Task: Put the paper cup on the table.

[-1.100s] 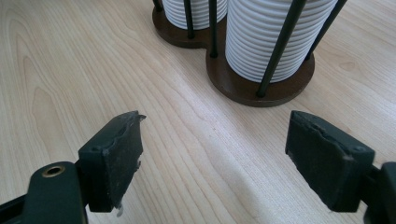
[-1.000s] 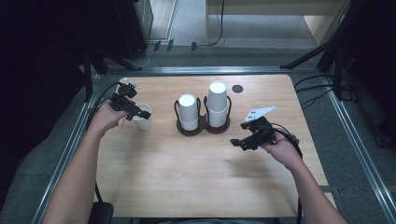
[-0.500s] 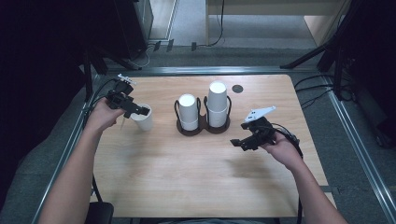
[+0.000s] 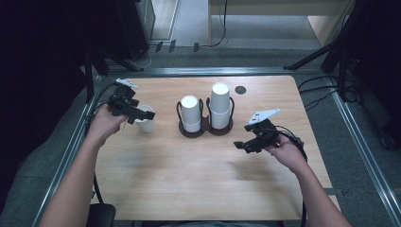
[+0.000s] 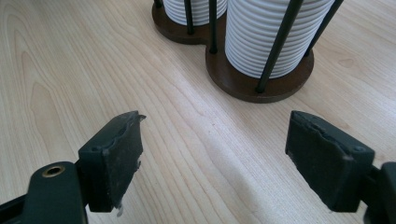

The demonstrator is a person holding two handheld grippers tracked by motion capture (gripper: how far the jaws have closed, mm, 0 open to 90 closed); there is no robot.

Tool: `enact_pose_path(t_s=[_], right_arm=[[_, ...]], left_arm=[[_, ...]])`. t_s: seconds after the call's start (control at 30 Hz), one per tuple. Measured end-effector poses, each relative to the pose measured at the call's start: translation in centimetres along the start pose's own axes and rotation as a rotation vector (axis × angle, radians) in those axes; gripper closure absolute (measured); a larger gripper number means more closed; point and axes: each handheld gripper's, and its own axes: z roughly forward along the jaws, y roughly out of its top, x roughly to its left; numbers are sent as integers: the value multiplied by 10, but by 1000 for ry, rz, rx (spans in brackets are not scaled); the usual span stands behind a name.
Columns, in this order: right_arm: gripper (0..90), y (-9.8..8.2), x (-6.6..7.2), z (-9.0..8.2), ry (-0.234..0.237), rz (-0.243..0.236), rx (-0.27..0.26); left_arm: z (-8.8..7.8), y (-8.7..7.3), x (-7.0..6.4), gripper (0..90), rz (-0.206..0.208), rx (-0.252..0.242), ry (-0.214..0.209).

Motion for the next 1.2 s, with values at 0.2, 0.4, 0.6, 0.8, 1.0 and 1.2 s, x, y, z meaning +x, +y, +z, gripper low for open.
enact_pose_path(t_s=[0.2,0.4,0.6,0.8,1.0,1.2], right_arm=[[191,-1,4,-1,5,-31,-28],[194,0,7,0,6,-61,-46],[194,0,10,2,11,-78,-44],[194,0,12,4,20,-85,-36],[194,0,13,5,32,-86,-39],[194,0,14,6,39,-92,-43]], left_arm=[[9,-4,-19,19,23,-16,-38],[15,-8,-36,19,55,-32,-55],[23,-17,-49,19,66,-45,-74],[33,-26,-61,19,81,-41,-99],[42,-32,-72,19,87,-65,-128],[49,-39,-85,19,97,-80,-185]])
